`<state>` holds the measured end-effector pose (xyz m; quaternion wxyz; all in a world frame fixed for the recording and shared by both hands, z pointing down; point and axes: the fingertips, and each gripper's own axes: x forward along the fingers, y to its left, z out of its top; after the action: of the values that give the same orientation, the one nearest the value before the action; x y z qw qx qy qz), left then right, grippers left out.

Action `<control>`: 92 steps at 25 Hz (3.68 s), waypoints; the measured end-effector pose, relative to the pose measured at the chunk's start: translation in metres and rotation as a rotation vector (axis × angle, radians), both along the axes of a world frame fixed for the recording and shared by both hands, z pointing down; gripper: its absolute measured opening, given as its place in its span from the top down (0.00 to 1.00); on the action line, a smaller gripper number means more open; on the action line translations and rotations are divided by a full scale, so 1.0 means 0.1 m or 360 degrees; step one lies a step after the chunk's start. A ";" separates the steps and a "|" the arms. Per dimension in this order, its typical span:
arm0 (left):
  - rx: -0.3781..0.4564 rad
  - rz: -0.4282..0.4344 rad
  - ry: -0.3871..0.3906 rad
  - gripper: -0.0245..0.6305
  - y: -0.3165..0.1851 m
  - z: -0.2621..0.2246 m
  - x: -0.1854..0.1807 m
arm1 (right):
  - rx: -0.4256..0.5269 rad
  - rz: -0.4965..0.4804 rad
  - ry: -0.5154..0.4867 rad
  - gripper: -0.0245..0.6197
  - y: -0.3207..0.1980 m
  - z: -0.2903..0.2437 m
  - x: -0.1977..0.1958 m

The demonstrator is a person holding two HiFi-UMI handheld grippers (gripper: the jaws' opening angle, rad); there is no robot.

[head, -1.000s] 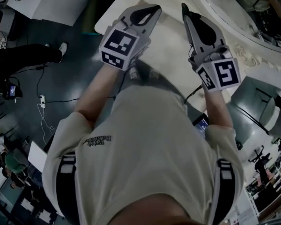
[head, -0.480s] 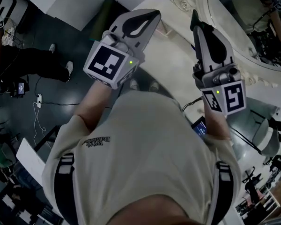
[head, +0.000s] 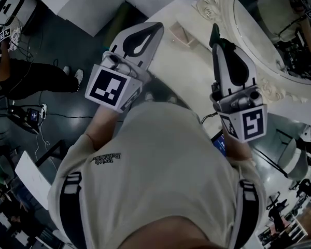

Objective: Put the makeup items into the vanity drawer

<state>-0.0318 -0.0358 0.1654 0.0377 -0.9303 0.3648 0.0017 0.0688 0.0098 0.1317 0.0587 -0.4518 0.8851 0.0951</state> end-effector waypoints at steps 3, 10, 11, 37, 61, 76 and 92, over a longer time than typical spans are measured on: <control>-0.0025 -0.0026 0.0006 0.94 0.00 0.05 -0.06 | -0.0034 -0.0008 -0.0025 0.93 0.01 0.04 0.00; -0.0036 -0.0067 0.0026 0.94 -0.06 0.05 -0.13 | -0.0084 -0.0029 -0.0044 0.93 -0.06 0.12 -0.01; -0.0036 -0.0070 0.0029 0.94 -0.06 0.05 -0.15 | -0.0086 -0.0032 -0.0037 0.93 -0.07 0.12 -0.02; -0.0461 -0.0046 -0.0153 0.94 -1.45 1.60 0.10 | -0.0610 -0.0042 0.0273 0.93 -1.76 1.72 -0.25; -0.1072 0.0039 -0.0501 0.94 -1.80 3.99 0.19 | -0.1292 0.0008 0.0634 0.93 -2.26 3.98 -0.34; -0.1157 0.0056 -0.0528 0.94 -1.69 4.24 0.18 | -0.1514 0.0012 0.0744 0.88 -2.17 4.44 -0.35; -0.1151 0.0026 -0.0531 0.94 -1.57 4.19 0.12 | -0.1511 0.0040 0.0691 0.80 -2.09 4.42 -0.27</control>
<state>-0.0202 -0.1932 0.5848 -0.2336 -0.8739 0.3233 -0.2778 0.0416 -0.1994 0.5734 -0.3386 -0.4090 0.8171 -0.2245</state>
